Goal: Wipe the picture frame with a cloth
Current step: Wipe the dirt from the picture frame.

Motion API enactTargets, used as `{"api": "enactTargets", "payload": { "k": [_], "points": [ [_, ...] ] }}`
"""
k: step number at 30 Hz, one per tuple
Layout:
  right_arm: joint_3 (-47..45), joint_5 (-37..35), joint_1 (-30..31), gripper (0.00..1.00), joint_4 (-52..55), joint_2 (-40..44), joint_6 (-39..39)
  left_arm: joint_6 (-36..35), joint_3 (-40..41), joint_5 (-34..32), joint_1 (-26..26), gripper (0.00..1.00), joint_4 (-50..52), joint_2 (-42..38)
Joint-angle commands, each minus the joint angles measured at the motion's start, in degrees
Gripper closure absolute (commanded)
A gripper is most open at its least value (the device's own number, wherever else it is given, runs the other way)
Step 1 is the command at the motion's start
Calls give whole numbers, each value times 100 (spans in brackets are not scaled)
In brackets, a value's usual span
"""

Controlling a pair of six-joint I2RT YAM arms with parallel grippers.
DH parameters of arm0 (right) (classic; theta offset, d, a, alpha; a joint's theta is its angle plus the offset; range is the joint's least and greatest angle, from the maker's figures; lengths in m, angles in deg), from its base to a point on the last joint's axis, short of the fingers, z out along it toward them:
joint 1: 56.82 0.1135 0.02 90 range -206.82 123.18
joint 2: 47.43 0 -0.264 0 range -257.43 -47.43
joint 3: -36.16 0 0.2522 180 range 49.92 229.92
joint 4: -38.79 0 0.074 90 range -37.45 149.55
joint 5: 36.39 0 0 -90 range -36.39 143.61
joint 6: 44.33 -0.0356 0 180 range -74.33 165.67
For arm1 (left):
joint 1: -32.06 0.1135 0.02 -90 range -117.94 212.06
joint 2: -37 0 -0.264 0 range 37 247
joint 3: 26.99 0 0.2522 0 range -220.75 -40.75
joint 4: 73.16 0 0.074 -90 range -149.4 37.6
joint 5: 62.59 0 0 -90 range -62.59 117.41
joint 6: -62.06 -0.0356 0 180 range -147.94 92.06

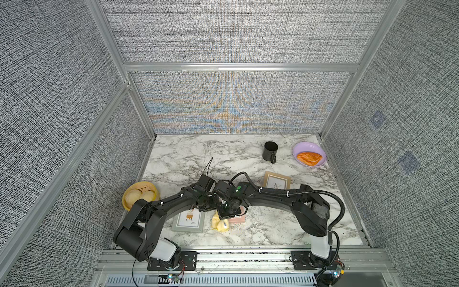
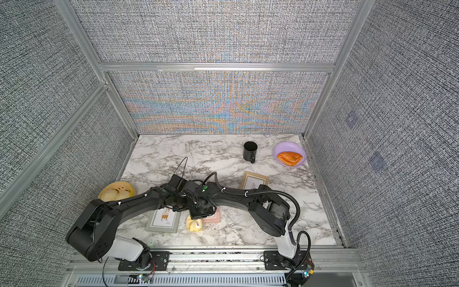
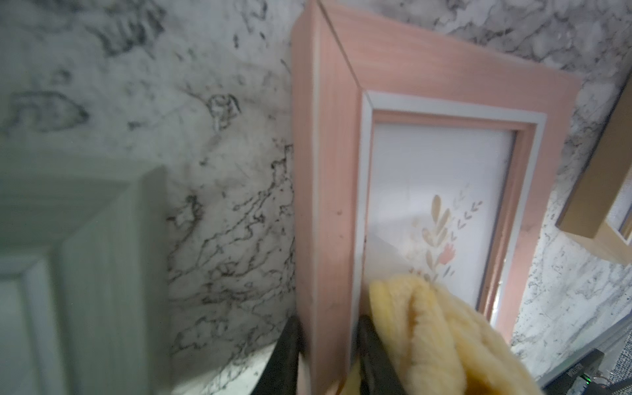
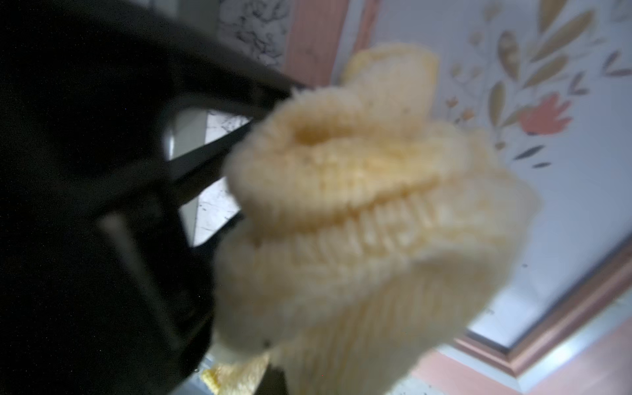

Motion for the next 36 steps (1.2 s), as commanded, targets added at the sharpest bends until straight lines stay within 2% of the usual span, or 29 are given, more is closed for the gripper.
{"api": "enactTargets", "payload": {
  "k": [1, 7, 10, 13, 20, 25, 30, 36],
  "points": [
    [-301, -238, -74, 100, 507, 163, 69, 15, -25, -191, 8, 100, 350, 36],
    [-1693, -516, -545, 100, 778, 1101, -58, -60, -50, -239, 8, 100, 400, 33],
    [-2000, -581, -737, 100, 878, 1324, -16, -91, -73, -257, 9, 100, 417, 39],
    [-1852, -556, -746, 100, 825, 1280, 45, -96, -83, -257, 9, 100, 419, 58],
    [-483, -280, -346, 100, 423, 633, 184, -100, -118, -242, 8, 100, 417, 86],
    [134, 2, -257, 100, 349, 116, 182, -86, -126, -256, 9, 100, 423, 96],
    [-193, -233, -364, 100, 753, 164, 293, -96, -132, -302, 8, 100, 451, 71],
    [-1349, -625, -911, 100, 1089, 885, 361, -135, -169, -327, 9, 100, 496, 80]
  ]
}}
